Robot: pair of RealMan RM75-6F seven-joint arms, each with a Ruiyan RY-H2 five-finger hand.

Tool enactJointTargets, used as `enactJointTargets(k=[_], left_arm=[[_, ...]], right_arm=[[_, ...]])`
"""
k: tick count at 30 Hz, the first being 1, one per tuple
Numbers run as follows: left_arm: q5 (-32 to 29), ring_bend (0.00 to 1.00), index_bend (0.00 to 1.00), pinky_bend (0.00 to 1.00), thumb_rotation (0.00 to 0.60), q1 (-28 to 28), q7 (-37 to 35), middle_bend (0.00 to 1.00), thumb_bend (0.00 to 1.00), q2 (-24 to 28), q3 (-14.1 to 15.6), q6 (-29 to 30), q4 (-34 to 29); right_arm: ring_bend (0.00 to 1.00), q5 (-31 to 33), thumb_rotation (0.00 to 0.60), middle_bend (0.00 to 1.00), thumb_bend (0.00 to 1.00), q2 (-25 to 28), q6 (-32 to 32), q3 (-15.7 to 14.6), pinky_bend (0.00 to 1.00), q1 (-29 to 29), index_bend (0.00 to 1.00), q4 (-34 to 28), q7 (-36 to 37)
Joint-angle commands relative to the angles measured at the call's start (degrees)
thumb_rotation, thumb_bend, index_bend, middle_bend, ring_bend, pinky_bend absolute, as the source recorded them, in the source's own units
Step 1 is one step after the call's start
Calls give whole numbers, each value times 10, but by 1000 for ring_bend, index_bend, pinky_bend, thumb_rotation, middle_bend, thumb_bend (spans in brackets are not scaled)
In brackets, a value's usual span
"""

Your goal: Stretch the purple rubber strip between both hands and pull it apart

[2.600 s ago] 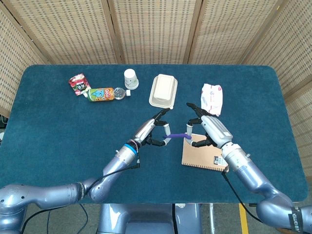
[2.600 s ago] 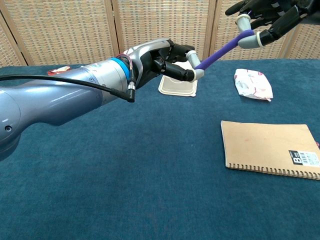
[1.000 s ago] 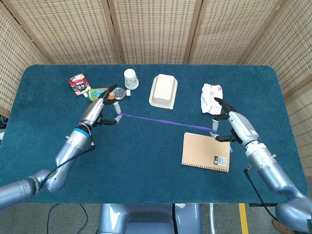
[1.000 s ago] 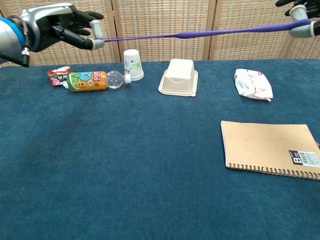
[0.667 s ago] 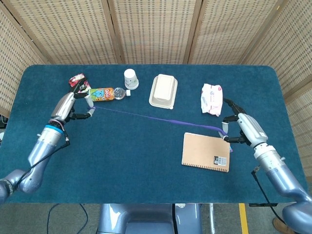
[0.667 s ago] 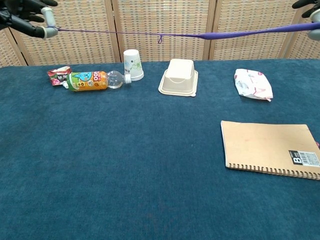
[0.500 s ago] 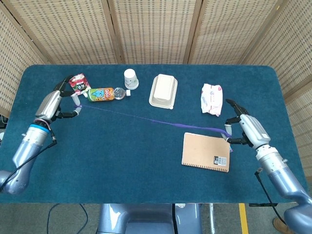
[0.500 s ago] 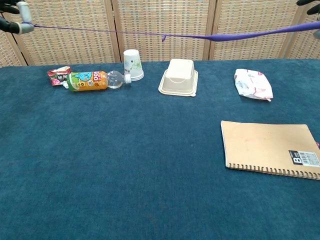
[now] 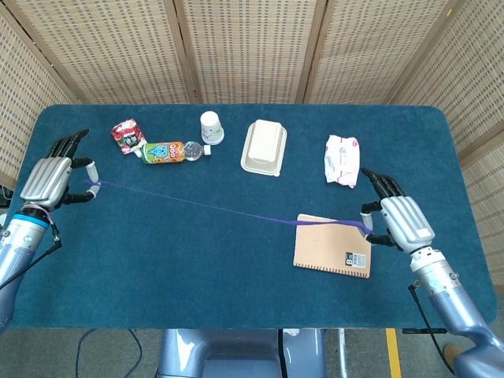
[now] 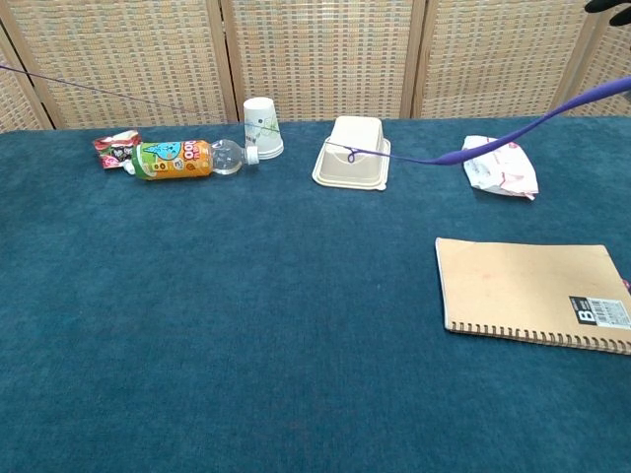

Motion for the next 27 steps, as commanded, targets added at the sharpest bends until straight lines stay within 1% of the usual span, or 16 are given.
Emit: enactJointTargets(k=[1,4,9,18,21,27], left_arm=[[-3,0,770,0,600,-1,10,0,719,4,2,0,-1],[-6,0,772,0,600,0,29,0,719,14,5,4,2],[-19,0,776,0,600,8,66,0,720,26,7,21,28],[-26,0,778,0,600,23,34,0,721,28,12,18,87],[-25,0,778,0,600,28,16,0,722,26,14,14,108],[-20,0,778,0,600,33,-2,0,723,23,16,11,129]], right_arm=[[0,2,600,3,542,2,2,1,0,-1,812,2,-4],[0,4,600,3,542,6,4,1,0,-1,813,12,-19],[0,11,600,3,541,14,4,2,0,-1,813,33,-32],[0,18,600,5,539,20,2,-1,0,-1,813,87,-62],[0,26,600,5,539,24,1,0,0,-3,813,101,-60],[0,28,600,6,537,26,0,0,0,-8,813,114,-50]])
